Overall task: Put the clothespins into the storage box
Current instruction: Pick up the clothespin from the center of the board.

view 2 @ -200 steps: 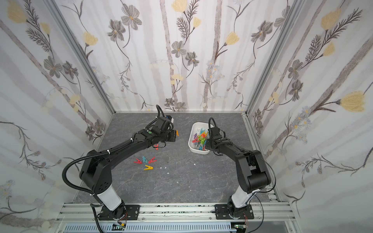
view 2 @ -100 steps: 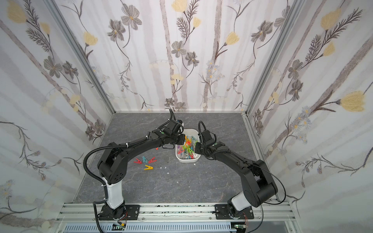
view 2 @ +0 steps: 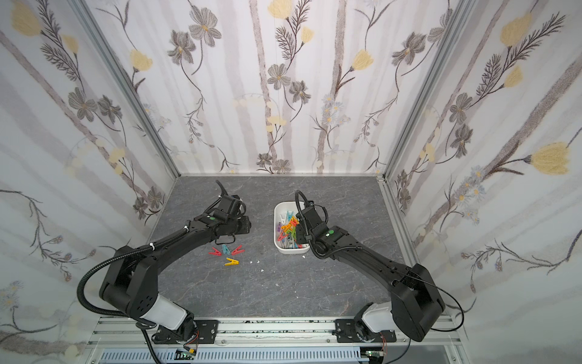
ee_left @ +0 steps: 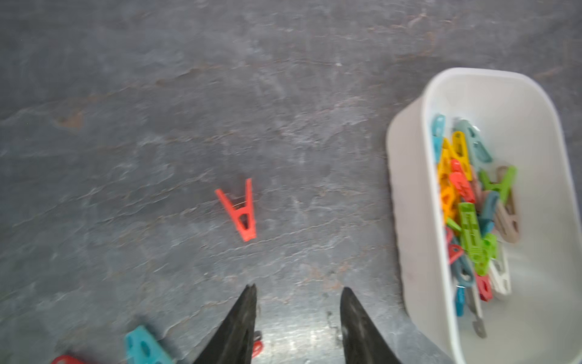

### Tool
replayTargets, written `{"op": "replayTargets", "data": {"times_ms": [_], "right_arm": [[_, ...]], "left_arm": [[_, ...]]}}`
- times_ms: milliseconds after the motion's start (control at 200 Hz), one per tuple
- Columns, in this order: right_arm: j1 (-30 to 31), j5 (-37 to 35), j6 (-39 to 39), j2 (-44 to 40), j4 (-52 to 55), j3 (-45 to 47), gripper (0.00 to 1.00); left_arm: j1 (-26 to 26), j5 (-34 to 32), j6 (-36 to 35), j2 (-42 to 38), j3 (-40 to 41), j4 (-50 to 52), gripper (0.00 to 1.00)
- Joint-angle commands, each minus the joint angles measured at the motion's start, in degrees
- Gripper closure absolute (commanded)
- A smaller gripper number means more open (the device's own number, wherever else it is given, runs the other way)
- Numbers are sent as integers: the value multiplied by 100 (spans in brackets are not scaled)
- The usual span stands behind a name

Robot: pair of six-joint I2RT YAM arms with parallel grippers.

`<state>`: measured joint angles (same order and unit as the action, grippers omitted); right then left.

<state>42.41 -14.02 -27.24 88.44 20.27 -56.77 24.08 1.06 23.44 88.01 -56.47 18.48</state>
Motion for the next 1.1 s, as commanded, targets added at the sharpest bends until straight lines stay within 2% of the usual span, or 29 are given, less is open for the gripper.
{"op": "replayTargets", "data": {"times_ms": [0, 185, 310, 390, 435, 525, 560, 580, 694, 864, 964, 1094], "right_arm": [[410, -39, 291, 250, -177, -291, 50], [1445, -127, 460, 1253, -56, -1137, 50], [1795, -54, 548, 1765, -58, -1617, 49], [1941, 27, 668, 2029, -66, -1921, 45], [1996, 3, 740, 2162, -34, -2077, 40], [2008, -109, 765, 2255, 42, -2227, 23], [1988, -186, 723, 2265, 107, -2280, 4], [1982, -258, 698, 2253, 136, -2303, 1], [1850, -578, 392, 2264, 467, -2504, 0], [1382, 248, 81, 2168, 626, -2580, 0], [1357, 110, 46, 1981, 472, -2434, 1], [1340, 34, -52, 1942, 469, -2402, 7]], "left_arm": [[-315, 19, 246, -37, 304, -493, 49], [-732, 222, 346, 412, 222, -964, 48], [-846, 442, 449, 839, 6, -1173, 49], [-845, 501, 473, 1097, -94, -1265, 50], [-848, 528, 470, 1209, -156, -1276, 51], [-844, 526, 485, 1343, -215, -1314, 51], [-844, 523, 483, 1378, -223, -1328, 52], [-844, 519, 492, 1390, -220, -1321, 52], [-840, 450, 500, 1430, -158, -1303, 54], [-834, 364, 504, 1546, -66, -1360, 57], [-822, 345, 538, 1629, -88, -1421, 59], [-813, 331, 536, 1760, -179, -1435, 61]]}}
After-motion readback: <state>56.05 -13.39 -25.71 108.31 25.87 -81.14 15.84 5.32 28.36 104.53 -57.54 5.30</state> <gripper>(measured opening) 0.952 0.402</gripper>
